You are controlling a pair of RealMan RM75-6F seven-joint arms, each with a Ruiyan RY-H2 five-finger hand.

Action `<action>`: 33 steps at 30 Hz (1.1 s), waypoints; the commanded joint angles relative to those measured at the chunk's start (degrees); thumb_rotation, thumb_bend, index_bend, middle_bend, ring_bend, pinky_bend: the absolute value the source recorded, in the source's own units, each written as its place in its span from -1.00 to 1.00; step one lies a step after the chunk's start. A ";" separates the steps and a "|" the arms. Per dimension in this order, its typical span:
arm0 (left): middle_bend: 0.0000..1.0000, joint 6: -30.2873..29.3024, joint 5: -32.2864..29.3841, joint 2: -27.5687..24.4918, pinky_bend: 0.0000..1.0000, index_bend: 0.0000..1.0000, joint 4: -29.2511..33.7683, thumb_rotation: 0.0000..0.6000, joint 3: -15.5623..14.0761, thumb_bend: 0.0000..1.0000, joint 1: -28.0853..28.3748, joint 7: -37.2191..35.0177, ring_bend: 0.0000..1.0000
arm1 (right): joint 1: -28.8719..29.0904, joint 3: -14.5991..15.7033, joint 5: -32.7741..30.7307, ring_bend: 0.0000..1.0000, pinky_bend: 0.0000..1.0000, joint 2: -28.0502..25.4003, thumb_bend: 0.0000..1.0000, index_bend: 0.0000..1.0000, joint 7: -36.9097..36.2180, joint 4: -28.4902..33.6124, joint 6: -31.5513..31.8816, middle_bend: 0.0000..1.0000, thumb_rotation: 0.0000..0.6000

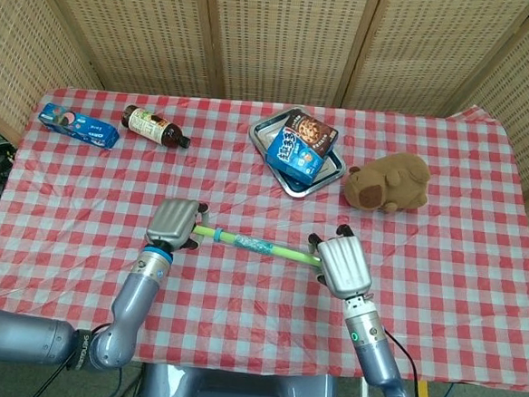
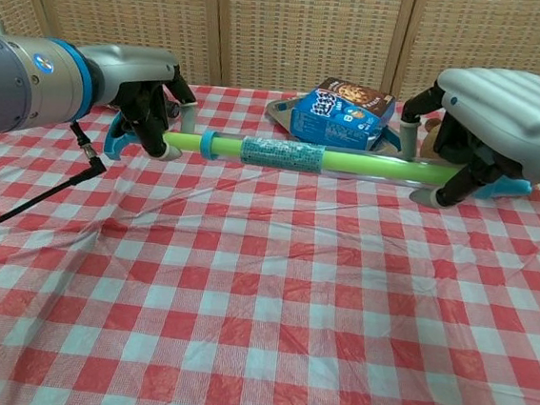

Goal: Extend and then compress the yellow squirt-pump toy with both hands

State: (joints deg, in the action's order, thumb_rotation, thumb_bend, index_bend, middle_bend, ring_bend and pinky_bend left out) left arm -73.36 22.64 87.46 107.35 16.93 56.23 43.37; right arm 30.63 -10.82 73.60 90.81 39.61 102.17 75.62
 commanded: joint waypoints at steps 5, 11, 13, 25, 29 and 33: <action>-0.71 2.75 -1.10 -3.31 -0.52 -0.50 1.55 1.00 -1.06 -0.34 -0.86 -0.10 -0.59 | -0.33 -0.07 -2.74 -0.12 -0.75 -1.14 -0.35 -0.52 2.10 -0.04 -0.40 -0.14 1.00; -0.90 4.74 -0.79 -5.99 -0.69 -0.63 3.19 1.00 -2.62 -0.39 -2.22 -1.67 -0.84 | -1.15 0.12 -4.62 -0.56 -0.86 -2.46 -0.42 -0.67 3.44 0.51 0.47 -0.55 1.00; -0.90 4.93 0.39 -6.65 -0.70 -0.64 3.87 1.00 -3.18 -0.39 -2.93 -2.75 -0.84 | -1.60 0.65 -4.18 -0.62 -0.86 -2.83 -0.42 -0.68 3.18 0.82 0.95 -0.61 1.00; -1.00 -2.91 27.55 -12.64 -0.93 -0.76 7.91 1.00 -13.72 -0.39 -16.09 -15.08 -1.00 | -8.22 7.87 7.77 -1.00 -1.00 -9.27 -0.52 -0.77 -7.54 -1.33 7.61 -0.98 1.00; -1.00 -10.22 40.24 -13.26 -1.00 -0.89 3.47 1.00 -20.53 -0.40 -22.32 -14.83 -1.00 | -11.78 11.26 14.27 -1.00 -1.00 -11.61 -0.66 -0.89 -14.12 -6.46 12.30 -1.00 1.00; -1.00 -17.41 49.02 -12.55 -1.00 -0.99 -1.47 1.00 -24.77 -0.40 -28.37 -15.29 -1.00 | -14.97 13.19 16.21 -1.00 -1.00 -13.64 -0.76 -0.99 -20.38 -9.68 15.01 -1.00 1.00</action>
State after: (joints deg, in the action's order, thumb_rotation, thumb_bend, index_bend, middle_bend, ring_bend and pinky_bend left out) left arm -83.69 63.62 75.35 110.52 -2.23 34.40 29.64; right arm 18.25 0.40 87.82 79.06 22.90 95.17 88.17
